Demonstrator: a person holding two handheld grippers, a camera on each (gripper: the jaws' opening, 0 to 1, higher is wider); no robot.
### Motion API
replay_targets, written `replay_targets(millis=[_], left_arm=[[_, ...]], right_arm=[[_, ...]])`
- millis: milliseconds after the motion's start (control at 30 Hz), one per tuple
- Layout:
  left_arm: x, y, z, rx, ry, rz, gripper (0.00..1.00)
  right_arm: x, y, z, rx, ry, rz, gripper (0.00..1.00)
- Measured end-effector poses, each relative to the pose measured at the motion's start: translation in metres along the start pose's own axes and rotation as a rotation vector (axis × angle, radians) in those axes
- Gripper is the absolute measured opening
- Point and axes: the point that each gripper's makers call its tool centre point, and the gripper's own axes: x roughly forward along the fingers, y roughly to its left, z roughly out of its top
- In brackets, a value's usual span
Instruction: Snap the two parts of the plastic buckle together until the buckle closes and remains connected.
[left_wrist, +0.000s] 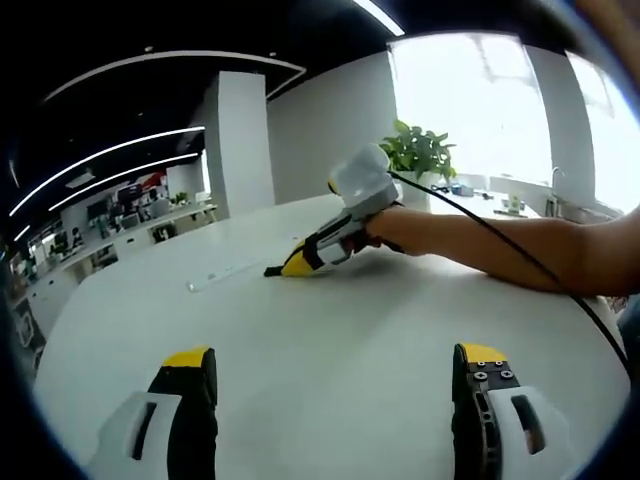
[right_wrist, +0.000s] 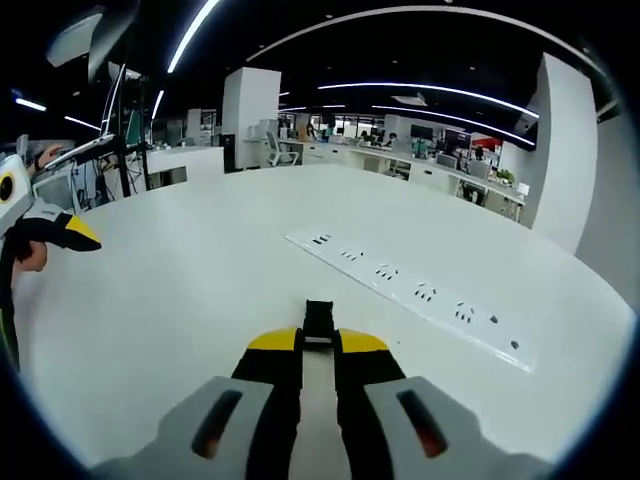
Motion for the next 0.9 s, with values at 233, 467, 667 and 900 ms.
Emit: replay_targets(millis=[233,467,667,900], left_arm=[[0.0,0.002,-0.002,-0.006,0.006,0.0,0.99],[0.0,0.004,-0.003,-0.013,0.009,0.009,0.99],[-0.002,0.016,-0.011,-0.109,0.036,0.013,0.96],[-0.003,0.027,-0.007,-0.06,0.019,0.029,0.99]], right_arm=[[0.001,-0.001,0.001,-0.006,-0.009,0.003,0.1],[0.003,-0.002,0.002,-0.013,-0.023,0.013,0.14],[0.0,0.001,0.018,-0.034,-0.092,-0.002,0.61],[0.0,0.008,0.013,-0.104,-0.034,-0.014,1.0]])
